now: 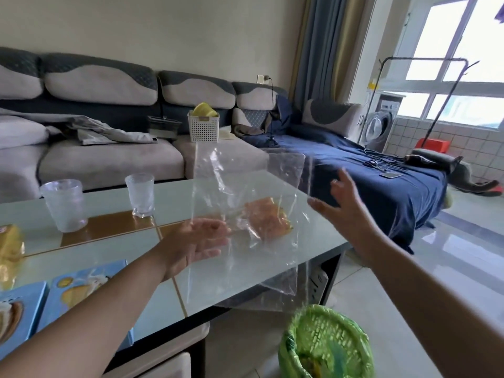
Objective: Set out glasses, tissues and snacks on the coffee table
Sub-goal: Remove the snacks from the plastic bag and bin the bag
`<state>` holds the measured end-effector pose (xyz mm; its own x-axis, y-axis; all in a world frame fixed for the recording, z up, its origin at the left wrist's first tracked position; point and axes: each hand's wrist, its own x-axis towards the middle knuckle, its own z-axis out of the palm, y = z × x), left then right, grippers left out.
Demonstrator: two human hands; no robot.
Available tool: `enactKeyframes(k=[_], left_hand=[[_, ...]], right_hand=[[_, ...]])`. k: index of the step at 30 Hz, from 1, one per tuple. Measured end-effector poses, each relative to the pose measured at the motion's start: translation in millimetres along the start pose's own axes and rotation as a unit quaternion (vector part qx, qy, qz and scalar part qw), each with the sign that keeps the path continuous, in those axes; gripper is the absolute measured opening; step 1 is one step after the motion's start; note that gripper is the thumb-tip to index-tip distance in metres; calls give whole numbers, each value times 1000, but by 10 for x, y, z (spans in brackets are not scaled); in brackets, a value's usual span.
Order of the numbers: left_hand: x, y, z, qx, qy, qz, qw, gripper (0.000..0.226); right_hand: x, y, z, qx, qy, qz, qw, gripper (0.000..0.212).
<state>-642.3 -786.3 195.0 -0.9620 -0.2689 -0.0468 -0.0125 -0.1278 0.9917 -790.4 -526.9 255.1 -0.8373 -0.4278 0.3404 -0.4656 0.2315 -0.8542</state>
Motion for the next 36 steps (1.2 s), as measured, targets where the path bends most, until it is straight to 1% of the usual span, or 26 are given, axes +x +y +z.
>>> enactKeyframes(k=[1, 2, 3, 5, 7, 8, 9, 11, 14, 15, 16, 18, 21, 22, 23, 24, 26, 27, 29, 31, 34, 36], left_hand=[[5, -24, -3, -18, -5, 1, 1000, 88], [5, -40, 11, -31, -14, 3, 999, 91], [1, -54, 22, -43, -21, 5, 999, 90], [-10, -71, 46, -58, -31, 5, 998, 85], [-22, -87, 61, -58, -39, 3, 998, 87], [-30, -92, 70, -55, -45, -1, 997, 88], [-48, -88, 84, -51, -50, -7, 997, 90], [-63, -85, 101, -47, -61, -18, 997, 92], [-68, -69, 105, -72, -88, -38, 993, 90], [-68, -58, 104, -82, -95, -44, 991, 89], [-66, -49, 105, -83, -98, -46, 991, 90], [-57, -41, 116, -71, -93, -41, 992, 91], [-38, -46, 144, -67, -88, -41, 993, 88], [-33, -49, 156, -72, -88, -40, 993, 83], [-32, -49, 168, -75, -88, -40, 992, 75], [-28, -50, 166, -78, -87, -40, 992, 63], [-37, -43, 164, -78, -76, -39, 993, 29], [-44, -35, 164, -75, -68, -41, 994, 22], [-57, -16, 155, -75, -69, -41, 994, 32], [-87, 8, 157, -76, -74, -40, 994, 35], [-100, 28, 154, -89, -59, -45, 993, 34], [-92, 32, 168, -88, -39, -53, 994, 28]], right_hand=[[-68, 59, 39, 68, -37, 52, 996, 113], [-112, 122, 70, 125, -69, 97, 985, 117], [-140, 179, 97, 170, -95, 129, 972, 117], [-148, 289, 134, 231, -126, 160, 952, 120], [-120, 405, 146, 280, -155, 177, 931, 131], [-111, 442, 151, 298, -178, 178, 921, 129], [-110, 455, 154, 308, -203, 174, 913, 121], [-121, 444, 150, 307, -231, 172, 907, 99], [-127, 431, 144, 291, -226, 173, 914, 64], [-135, 414, 136, 282, -220, 172, 918, 57], [-137, 408, 127, 272, -216, 171, 922, 55], [-142, 407, 107, 265, -214, 174, 924, 62], [-157, 400, 95, 260, -234, 185, 919, 101], [-163, 410, 97, 254, -237, 182, 920, 107], [-172, 408, 105, 252, -237, 176, 921, 105], [-178, 411, 112, 258, -236, 168, 922, 95], [-201, 370, 128, 290, -222, 156, 918, 65], [-206, 356, 131, 302, -219, 150, 916, 53], [-205, 361, 114, 318, -219, 139, 912, 45], [-205, 364, 96, 347, -224, 137, 901, 41], [-218, 389, 79, 354, -216, 143, 899, 34], [-250, 387, 59, 363, -234, 141, 891, 28]])
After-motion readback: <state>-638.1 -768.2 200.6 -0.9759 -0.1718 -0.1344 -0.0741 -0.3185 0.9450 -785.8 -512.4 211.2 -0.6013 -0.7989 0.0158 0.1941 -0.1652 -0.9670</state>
